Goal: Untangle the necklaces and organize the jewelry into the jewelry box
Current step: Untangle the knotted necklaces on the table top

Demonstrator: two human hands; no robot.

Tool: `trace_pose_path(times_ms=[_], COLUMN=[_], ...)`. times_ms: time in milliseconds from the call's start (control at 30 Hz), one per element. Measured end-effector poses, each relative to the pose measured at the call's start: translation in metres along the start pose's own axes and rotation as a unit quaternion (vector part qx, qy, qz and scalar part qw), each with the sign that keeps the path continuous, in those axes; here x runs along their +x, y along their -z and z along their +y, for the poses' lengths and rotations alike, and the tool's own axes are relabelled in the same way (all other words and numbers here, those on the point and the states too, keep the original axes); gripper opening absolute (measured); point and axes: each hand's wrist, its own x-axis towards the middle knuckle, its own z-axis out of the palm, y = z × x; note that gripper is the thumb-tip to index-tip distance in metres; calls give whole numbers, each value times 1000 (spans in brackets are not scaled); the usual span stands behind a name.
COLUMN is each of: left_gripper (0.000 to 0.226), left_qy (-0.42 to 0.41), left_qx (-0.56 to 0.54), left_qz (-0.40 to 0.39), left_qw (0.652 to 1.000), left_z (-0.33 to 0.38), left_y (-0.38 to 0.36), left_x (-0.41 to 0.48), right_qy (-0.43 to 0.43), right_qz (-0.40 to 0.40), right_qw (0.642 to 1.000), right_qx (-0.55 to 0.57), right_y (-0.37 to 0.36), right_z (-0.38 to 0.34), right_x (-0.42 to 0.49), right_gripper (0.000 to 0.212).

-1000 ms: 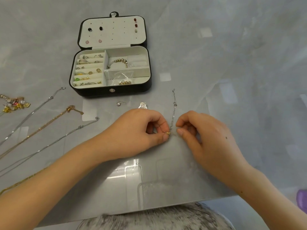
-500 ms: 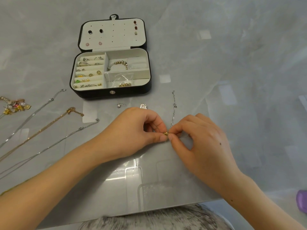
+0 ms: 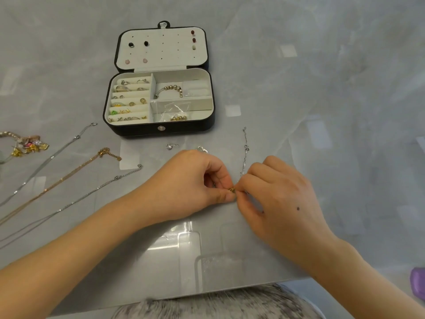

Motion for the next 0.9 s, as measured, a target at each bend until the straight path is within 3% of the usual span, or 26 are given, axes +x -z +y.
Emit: trace_pose_path(times_ms=[167,300,467,667,900], left_gripper=[7,7,6,6,2], left_qy=[3,10,14,24,31], left_qx=[-57,-77,-92,-105,-117], left_qz=[-25,-47,-55,-31,-13], left_qw=[998,996,994,994,993], left_z=[0,0,-1,-2,-4], left_y=[5,7,8,7,7], left_x=[-2,0,-1,-2,-2], right_qy=[-3,-2,-75,-29,-57], right_qz=[96,130,106,80,74], right_qw=[995,991,990,995,996], right_qx=[10,-12,48,48,4], right_y=[-4,-6,0,-1,3], right_z=[-6,-10,-10,-6,-13], right_x=[-2,-4,-6,-3,-8], right_gripper=[28,29,10,12,18])
